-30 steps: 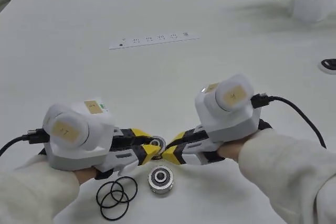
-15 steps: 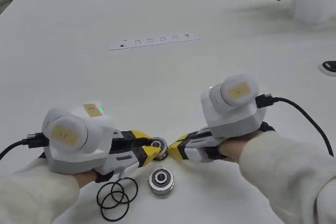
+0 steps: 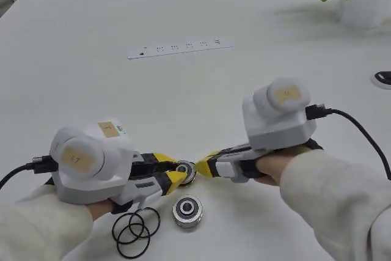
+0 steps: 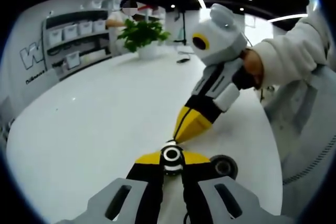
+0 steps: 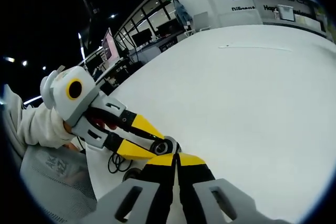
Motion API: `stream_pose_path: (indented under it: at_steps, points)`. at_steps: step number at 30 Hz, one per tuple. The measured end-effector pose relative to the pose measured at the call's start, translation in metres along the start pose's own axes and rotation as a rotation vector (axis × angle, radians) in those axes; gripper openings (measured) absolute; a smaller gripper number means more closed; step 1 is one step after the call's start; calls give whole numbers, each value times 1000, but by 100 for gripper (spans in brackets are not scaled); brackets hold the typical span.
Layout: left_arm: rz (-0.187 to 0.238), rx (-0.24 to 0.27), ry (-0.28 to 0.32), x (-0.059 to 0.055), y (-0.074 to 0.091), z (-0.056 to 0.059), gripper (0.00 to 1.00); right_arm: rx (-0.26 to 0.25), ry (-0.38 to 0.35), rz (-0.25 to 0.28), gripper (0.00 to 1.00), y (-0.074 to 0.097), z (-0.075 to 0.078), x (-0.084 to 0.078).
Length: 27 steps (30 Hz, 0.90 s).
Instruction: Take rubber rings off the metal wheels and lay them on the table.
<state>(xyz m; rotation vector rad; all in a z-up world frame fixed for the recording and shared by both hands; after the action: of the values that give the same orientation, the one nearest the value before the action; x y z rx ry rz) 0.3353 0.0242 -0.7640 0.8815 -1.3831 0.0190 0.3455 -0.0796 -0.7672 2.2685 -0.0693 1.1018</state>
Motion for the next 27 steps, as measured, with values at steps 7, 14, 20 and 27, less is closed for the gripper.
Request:
stream_pose_path:
  at_steps: [7, 14, 20, 27]
  points:
    - [-4, 4, -11, 0, 0, 0, 13, -8, 22, -12, 0, -2, -4, 1]
    - [-8, 7, -13, 0, 0, 1, 13, -3, 19, -14, 0, -2, -5, 3]
    - [-7, 9, -11, 0, 0, 1, 13, 2, 26, -17, 0, -2, -7, 5]
    - [-4, 10, -12, 0, 0, 2, 13, 5, 39, -21, 0, -2, -9, 6]
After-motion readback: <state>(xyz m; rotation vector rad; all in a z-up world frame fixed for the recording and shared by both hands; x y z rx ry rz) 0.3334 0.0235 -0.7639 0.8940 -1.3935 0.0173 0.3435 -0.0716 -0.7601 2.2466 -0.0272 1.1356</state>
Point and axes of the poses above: the centre of the closed fingertips' face, and the gripper's own axes: y roughly backward along the fingers, z roughly to its right, x roughly out of its top, the point moved 6 cm from there along y, roughly backward along the fingers, and after that the axes turned 6 degrees about x, right-handed, at the moved point
